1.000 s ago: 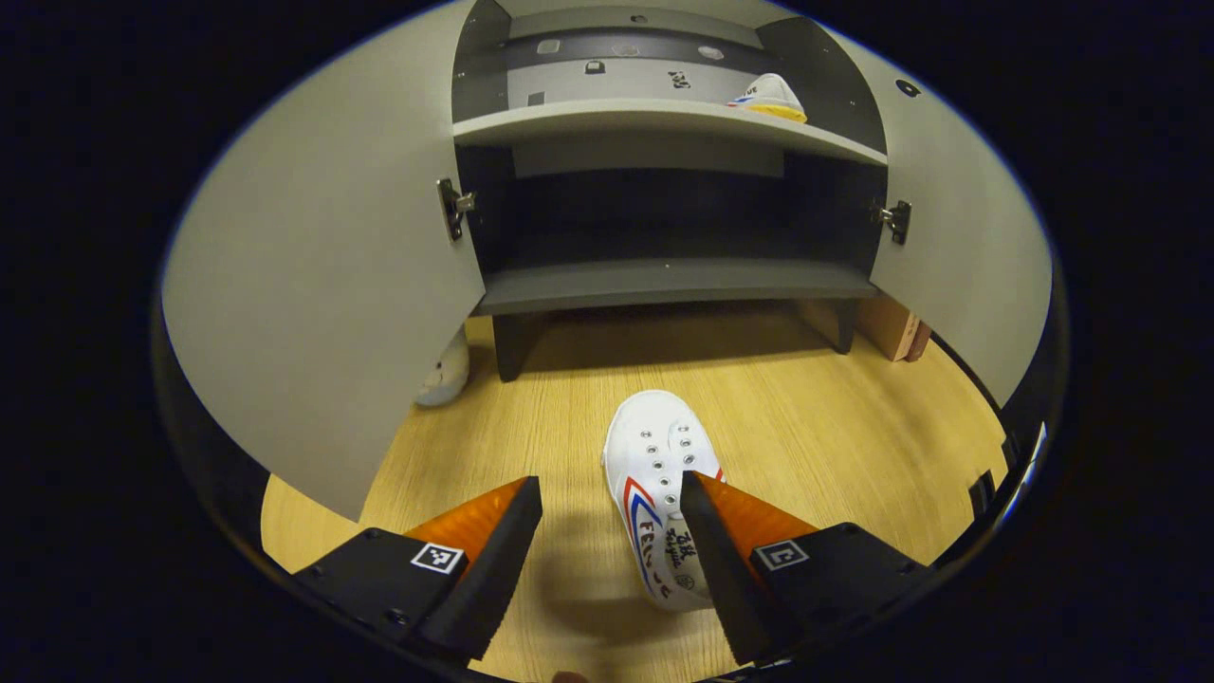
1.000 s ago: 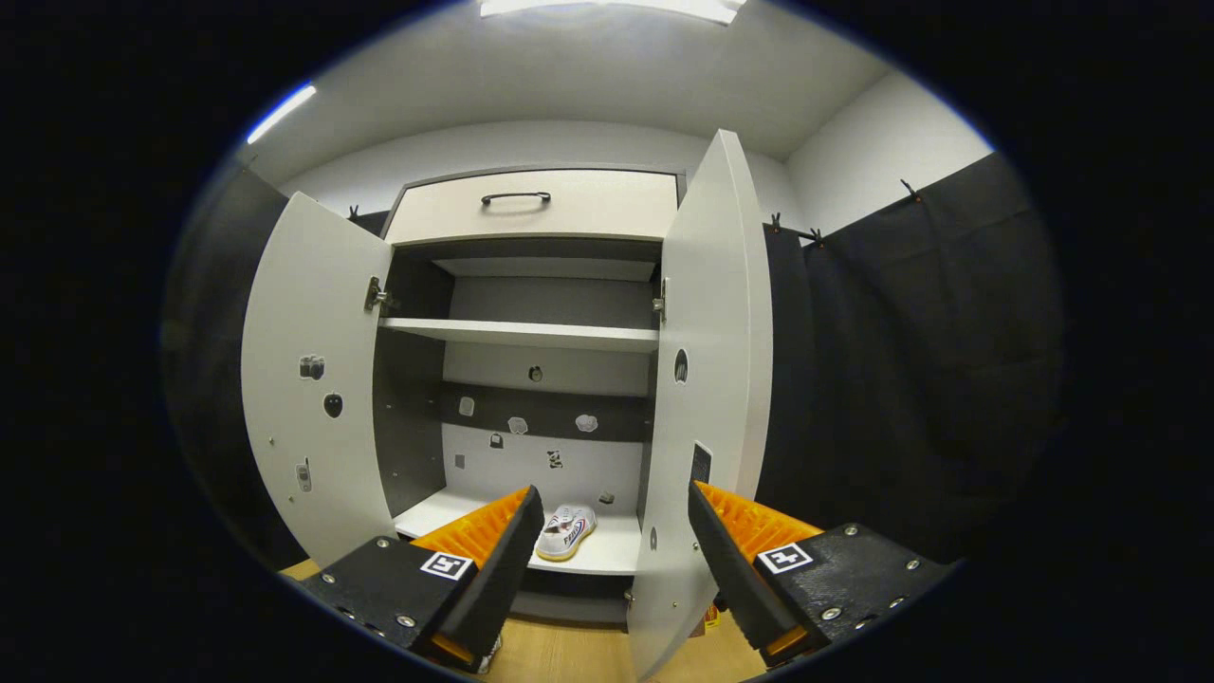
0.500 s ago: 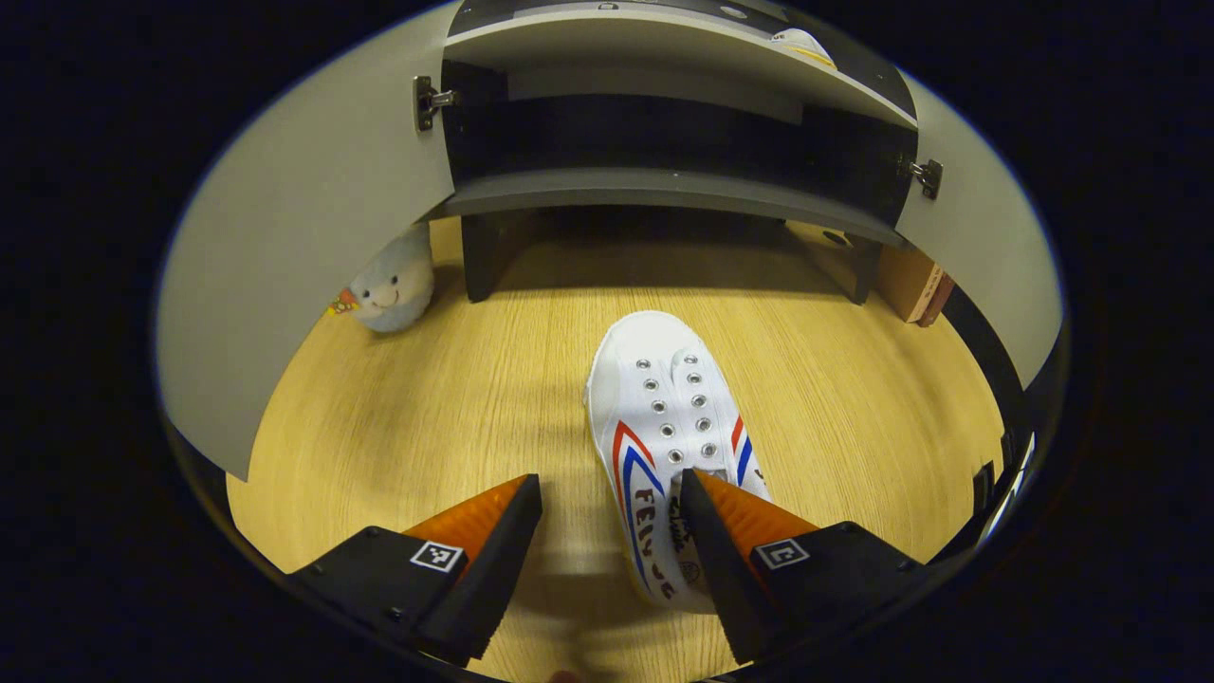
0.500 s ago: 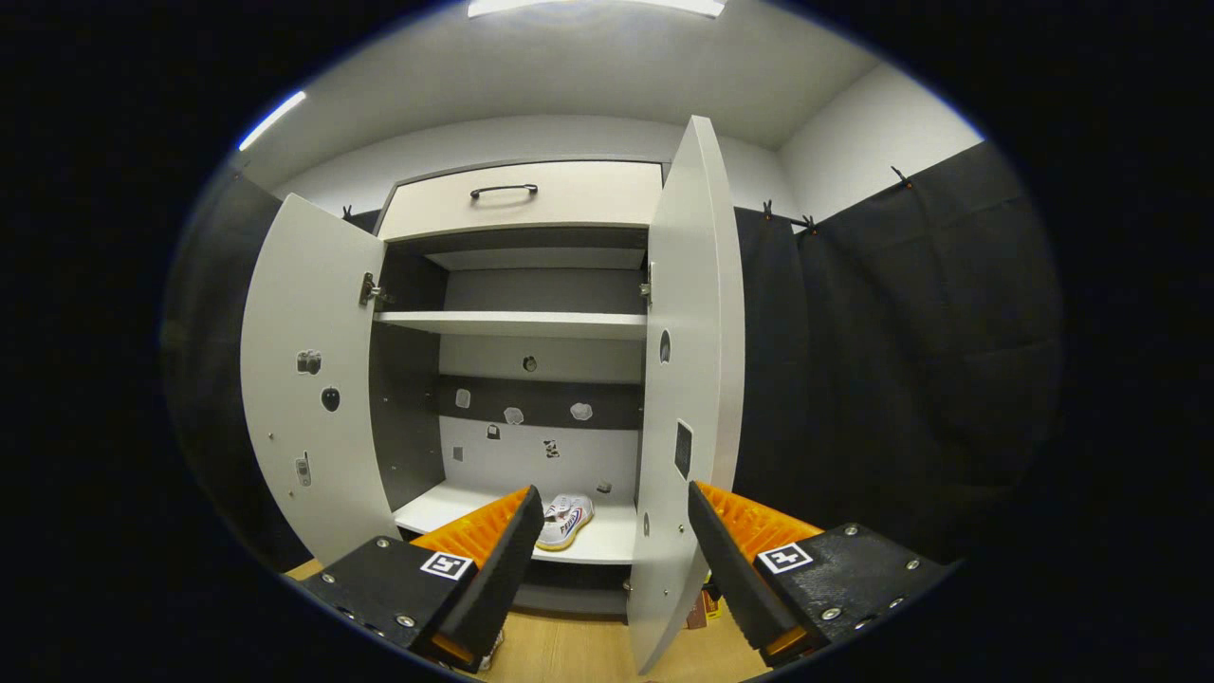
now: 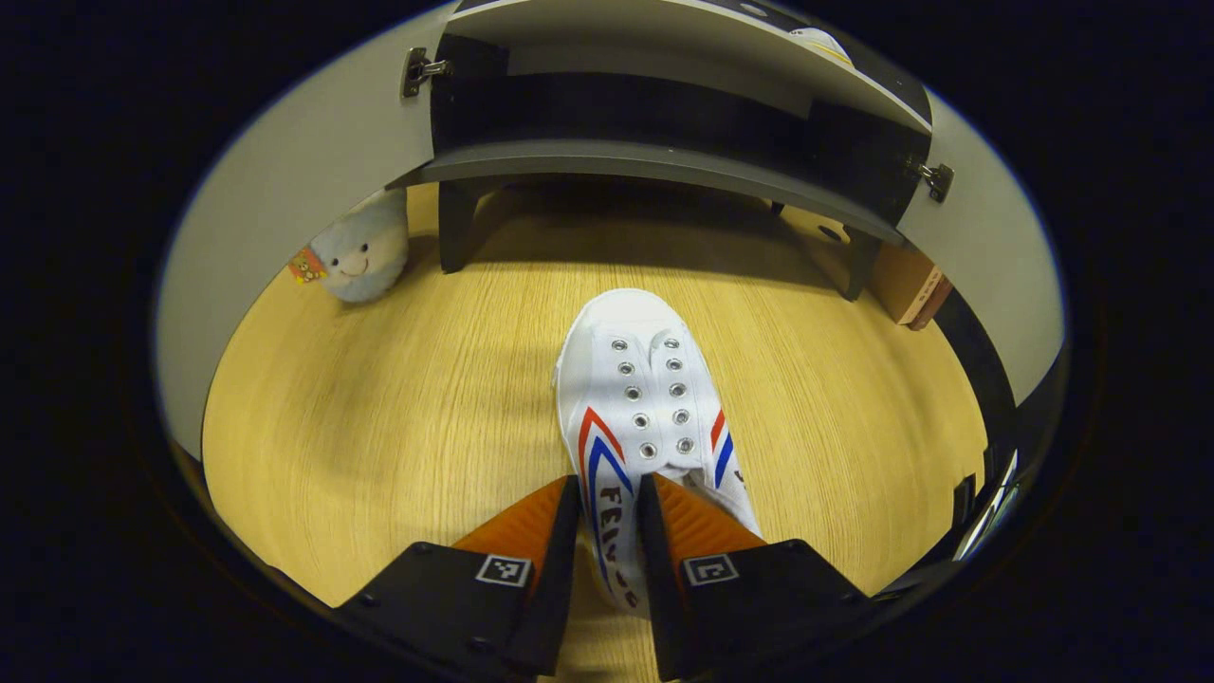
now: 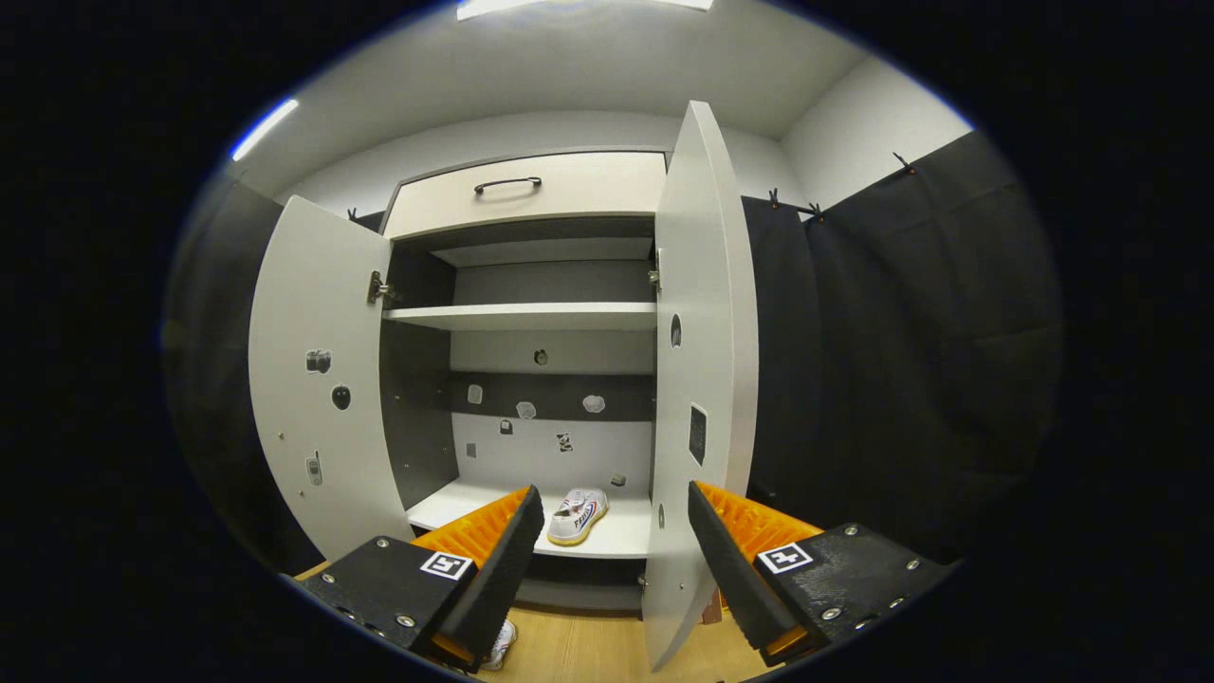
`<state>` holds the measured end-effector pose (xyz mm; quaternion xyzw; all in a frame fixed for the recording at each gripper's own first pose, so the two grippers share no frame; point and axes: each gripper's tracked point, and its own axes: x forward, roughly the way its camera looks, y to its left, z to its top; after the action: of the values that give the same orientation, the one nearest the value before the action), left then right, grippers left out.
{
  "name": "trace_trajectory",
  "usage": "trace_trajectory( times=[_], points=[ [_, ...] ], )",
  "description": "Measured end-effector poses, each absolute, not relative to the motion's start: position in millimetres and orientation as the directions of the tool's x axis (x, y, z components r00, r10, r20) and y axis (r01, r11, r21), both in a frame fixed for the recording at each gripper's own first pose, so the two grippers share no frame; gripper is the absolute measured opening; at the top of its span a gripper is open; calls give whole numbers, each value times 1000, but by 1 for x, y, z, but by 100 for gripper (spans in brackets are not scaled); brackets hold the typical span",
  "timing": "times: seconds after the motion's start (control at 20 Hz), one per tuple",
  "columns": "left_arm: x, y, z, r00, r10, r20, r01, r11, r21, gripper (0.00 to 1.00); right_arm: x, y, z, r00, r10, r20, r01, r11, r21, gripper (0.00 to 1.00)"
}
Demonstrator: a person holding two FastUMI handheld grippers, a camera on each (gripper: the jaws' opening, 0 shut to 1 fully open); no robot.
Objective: Grab one shoe with the right hand and put it into the shoe cabinet, grab the other shoe with the left hand and put it into the shoe cabinet; then close the right door with the right hand and the left door with the left hand.
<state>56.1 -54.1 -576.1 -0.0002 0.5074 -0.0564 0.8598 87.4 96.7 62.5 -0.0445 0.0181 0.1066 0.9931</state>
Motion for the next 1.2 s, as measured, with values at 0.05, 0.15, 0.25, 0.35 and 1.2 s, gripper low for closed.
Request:
trace_trajectory(
  times=[0.05,0.15,0.25,0.35,1.2],
  points=[
    [57,-52,-578,467,-78,-881,99,994,-36,37,88,96,63,977,210,-44,-213,974,-81,93],
    [59,-48,-578,456,-61,-888,82,996,-26,23,87,95,65,977,209,-34,-211,975,-71,93],
    [60,-48,-580,462,-73,-884,36,997,-63,10,87,94,68,977,210,-24,-211,975,-68,93],
    [59,-45,-576,458,-60,-887,23,998,-55,7,85,94,71,977,210,-16,-211,975,-68,93],
    [77,-41,-528,557,-173,-812,70,984,-162,7,74,108,77,957,289,1,-289,957,-21,93]
  ],
)
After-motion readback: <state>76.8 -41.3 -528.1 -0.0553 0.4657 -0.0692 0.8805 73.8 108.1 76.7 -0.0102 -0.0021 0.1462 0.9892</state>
